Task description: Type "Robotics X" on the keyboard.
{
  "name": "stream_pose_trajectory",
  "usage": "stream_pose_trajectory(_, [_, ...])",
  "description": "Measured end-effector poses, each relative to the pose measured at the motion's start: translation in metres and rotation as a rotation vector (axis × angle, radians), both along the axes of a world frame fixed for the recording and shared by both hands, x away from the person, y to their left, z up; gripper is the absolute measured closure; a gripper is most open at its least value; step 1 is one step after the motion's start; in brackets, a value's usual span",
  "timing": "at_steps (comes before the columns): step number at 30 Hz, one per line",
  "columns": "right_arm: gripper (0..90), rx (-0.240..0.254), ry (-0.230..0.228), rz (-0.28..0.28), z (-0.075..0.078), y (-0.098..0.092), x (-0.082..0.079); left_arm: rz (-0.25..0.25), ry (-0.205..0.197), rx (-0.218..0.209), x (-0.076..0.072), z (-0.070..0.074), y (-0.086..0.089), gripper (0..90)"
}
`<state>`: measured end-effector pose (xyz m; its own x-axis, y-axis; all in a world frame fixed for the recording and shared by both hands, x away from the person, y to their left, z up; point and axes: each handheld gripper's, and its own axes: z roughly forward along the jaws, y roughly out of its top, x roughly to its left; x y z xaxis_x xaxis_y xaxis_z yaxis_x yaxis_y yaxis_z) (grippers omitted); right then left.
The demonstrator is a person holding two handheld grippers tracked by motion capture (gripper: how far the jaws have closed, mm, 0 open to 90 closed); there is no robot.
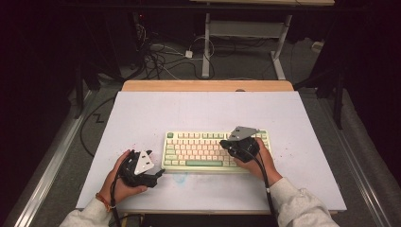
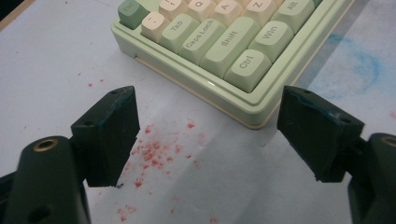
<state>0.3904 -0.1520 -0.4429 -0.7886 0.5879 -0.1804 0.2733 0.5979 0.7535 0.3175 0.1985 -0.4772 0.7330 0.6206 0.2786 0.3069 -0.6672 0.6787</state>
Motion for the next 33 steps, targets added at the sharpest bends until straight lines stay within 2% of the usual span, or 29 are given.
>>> stream_pose_trajectory(4, [82.0, 0.034, -0.027, -0.001, 0.006, -0.005, -0.005, 0.004, -0.001, -0.002, 0.0, 0.0, 0.0, 20.2])
stream_pose_trajectory(5, [81.1, 0.037, -0.034, 0.004, 0.007, -0.007, -0.006, 0.012, 0.0, -0.017, 0.0, 0.0, -0.001, 20.7])
stream_pose_trajectory(7, [75.3, 0.044, -0.048, 0.002, 0.01, -0.009, -0.009, 0.006, 0.001, 0.003, -0.001, 0.0, -0.001, 21.7])
stream_pose_trajectory(8, [75.3, 0.044, -0.048, 0.002, 0.01, -0.009, -0.009, 0.006, 0.001, 0.003, -0.001, 0.0, -0.001, 21.9])
stream_pose_trajectory(9, [72.4, 0.063, -0.061, -0.003, 0.012, -0.013, -0.012, 0.007, 0.0, 0.0, -0.001, 0.0, -0.001, 22.2])
stream_pose_trajectory(13, [63.2, 0.083, -0.081, -0.002, 0.016, -0.02, -0.017, 0.009, -0.002, 0.001, -0.001, 0.001, -0.001, 23.0])
stream_pose_trajectory(14, [63.2, 0.083, -0.081, -0.002, 0.016, -0.02, -0.017, 0.011, -0.001, -0.001, -0.001, 0.001, -0.001, 23.0])
stream_pose_trajectory(16, [56.0, 0.092, -0.098, -0.017, 0.018, -0.024, -0.02, 0.013, 0.001, -0.001, -0.001, 0.001, -0.001, 23.2])
stream_pose_trajectory(20, [47.4, 0.091, -0.129, -0.019, 0.019, -0.031, -0.027, 0.013, -0.001, -0.002, -0.001, 0.001, 0.0, 23.2])
stream_pose_trajectory(22, [42.6, 0.106, -0.136, -0.029, 0.019, -0.036, -0.03, 0.015, -0.001, -0.006, -0.001, 0.001, 0.0, 23.4])
stream_pose_trajectory(28, [33.2, 0.109, -0.175, -0.067, 0.02, -0.05, -0.041, 0.021, -0.001, -0.018, -0.001, 0.003, 0.0, 24.3])
stream_pose_trajectory(33, [28.9, 0.114, -0.199, -0.091, 0.018, -0.059, -0.049, 0.02, 0.001, -0.028, -0.002, 0.004, 0.0, 25.7])
